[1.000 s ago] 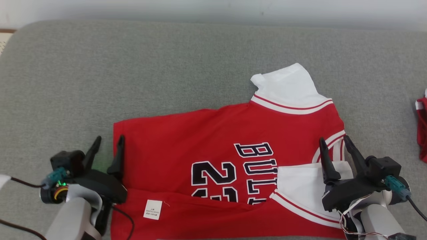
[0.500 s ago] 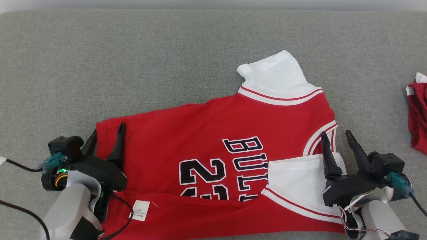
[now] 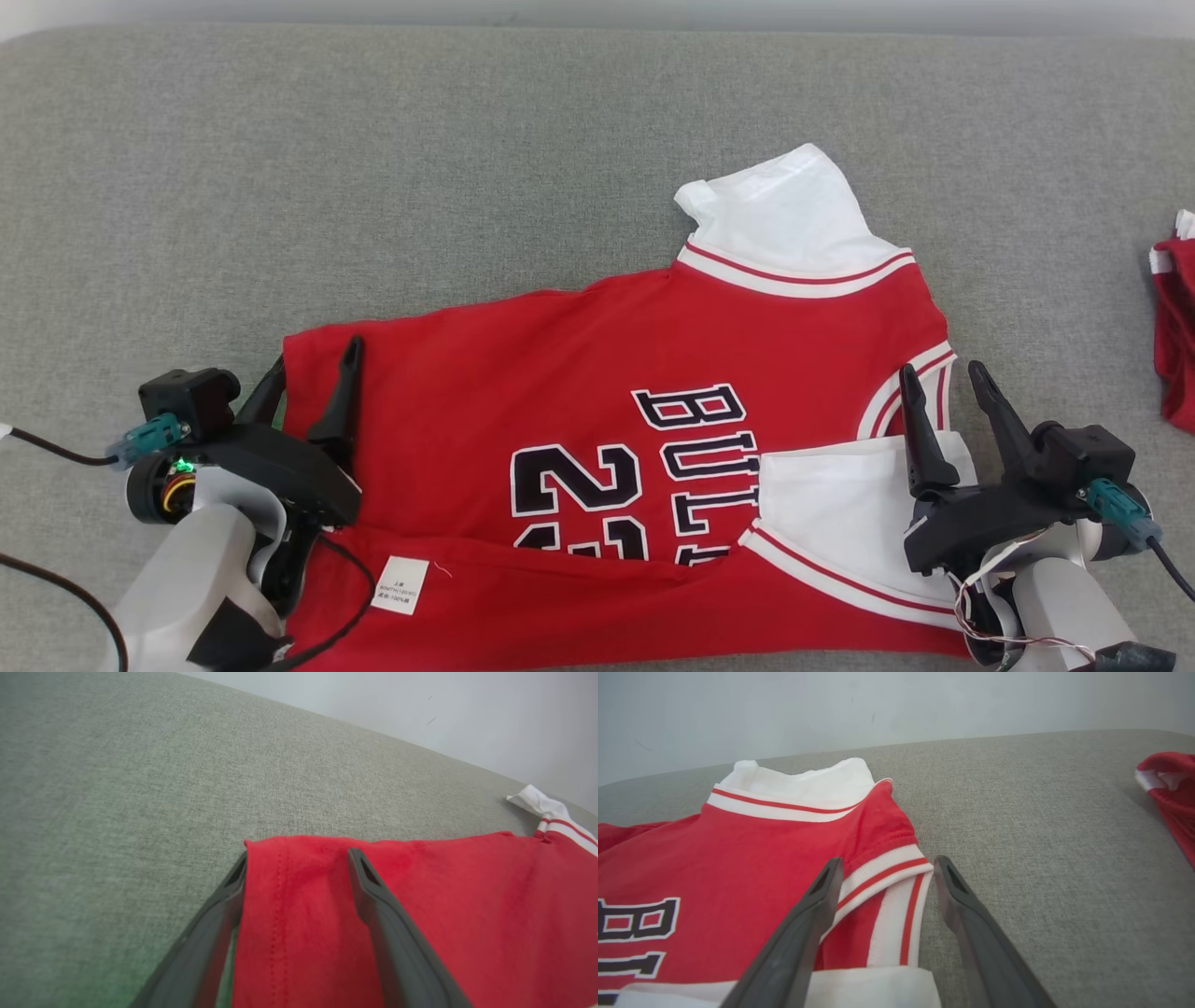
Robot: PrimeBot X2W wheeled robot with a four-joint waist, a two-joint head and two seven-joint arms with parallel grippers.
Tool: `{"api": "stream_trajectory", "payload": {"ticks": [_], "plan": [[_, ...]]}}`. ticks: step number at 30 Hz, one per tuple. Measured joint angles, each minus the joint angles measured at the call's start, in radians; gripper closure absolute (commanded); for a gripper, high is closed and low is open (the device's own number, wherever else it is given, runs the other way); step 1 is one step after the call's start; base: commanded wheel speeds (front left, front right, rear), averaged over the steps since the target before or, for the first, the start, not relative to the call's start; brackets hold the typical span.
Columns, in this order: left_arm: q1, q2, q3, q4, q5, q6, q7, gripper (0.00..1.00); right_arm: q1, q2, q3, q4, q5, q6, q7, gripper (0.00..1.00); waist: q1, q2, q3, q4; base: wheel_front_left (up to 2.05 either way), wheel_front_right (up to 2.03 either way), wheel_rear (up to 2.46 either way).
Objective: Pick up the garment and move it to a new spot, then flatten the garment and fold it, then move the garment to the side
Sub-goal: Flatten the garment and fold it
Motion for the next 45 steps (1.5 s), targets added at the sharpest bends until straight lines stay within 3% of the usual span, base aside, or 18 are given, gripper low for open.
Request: {"api": "stream_trajectory", "payload": {"ticks": [2,3,4,5,7,8,17,23,29,44,45], "plan": [[0.000,0.006,-0.016,-0.006,-0.017,0.000,0.001,0.13,0.000,-0.001,-0.002,0.000,0.000,0.000,0.000,0.00,-0.0001,-0.0001,-0.003,0.003,0.00,0.00,0.00],[0.000,0.010,-0.021,-0.008,-0.023,0.000,0.001,0.36,0.000,-0.002,-0.002,0.000,0.000,0.000,0.000,0.00,-0.0001,0.0000,-0.003,0.004,0.00,0.00,0.00],[0.000,0.014,-0.026,-0.007,-0.028,0.000,0.001,0.51,-0.001,-0.002,-0.002,0.000,0.000,0.000,0.000,0.00,0.0000,0.0000,-0.004,0.006,0.00,0.00,0.00],[0.001,0.016,-0.027,-0.008,-0.035,0.000,0.001,0.57,-0.002,-0.003,-0.001,0.000,0.000,0.000,0.000,0.00,0.0000,0.0000,-0.004,0.007,0.00,0.00,0.00],[0.000,0.020,-0.027,-0.011,-0.053,0.000,0.001,0.93,-0.013,-0.006,0.000,-0.004,0.003,0.000,0.000,0.00,0.0000,0.0000,-0.004,0.008,0.00,0.00,0.00],[0.000,0.022,-0.028,-0.016,-0.055,0.000,0.001,1.00,-0.021,-0.010,0.001,-0.007,0.003,0.000,0.000,0.00,-0.0001,-0.0001,-0.003,0.009,0.00,0.00,0.00],[0.010,0.019,0.006,-0.083,-0.020,0.000,0.001,1.00,-0.123,-0.081,0.036,0.027,0.050,0.000,0.000,0.00,0.0000,0.0000,0.012,0.022,0.00,0.00,0.00],[0.018,-0.011,0.005,-0.119,0.011,0.000,0.001,1.00,-0.339,-0.146,0.174,0.223,0.178,0.000,0.058,0.00,0.0000,-0.0001,0.028,0.055,0.00,0.00,0.00],[0.016,-0.034,-0.010,-0.138,0.024,0.000,0.001,1.00,-0.485,-0.170,0.257,0.327,0.273,0.000,0.141,0.00,0.0000,-0.0001,0.046,0.090,0.00,0.00,0.00],[-0.028,-0.076,-0.045,-0.160,0.026,0.000,0.001,1.00,-0.749,-0.205,0.406,0.604,0.350,0.000,0.299,0.00,0.0001,0.0000,0.125,0.179,0.00,0.00,0.00],[-0.029,-0.076,-0.046,-0.161,0.026,0.000,0.001,1.00,-0.760,-0.205,0.415,0.614,0.352,0.000,0.304,0.07,0.0000,0.0000,0.129,0.181,0.00,0.00,0.00]]}}
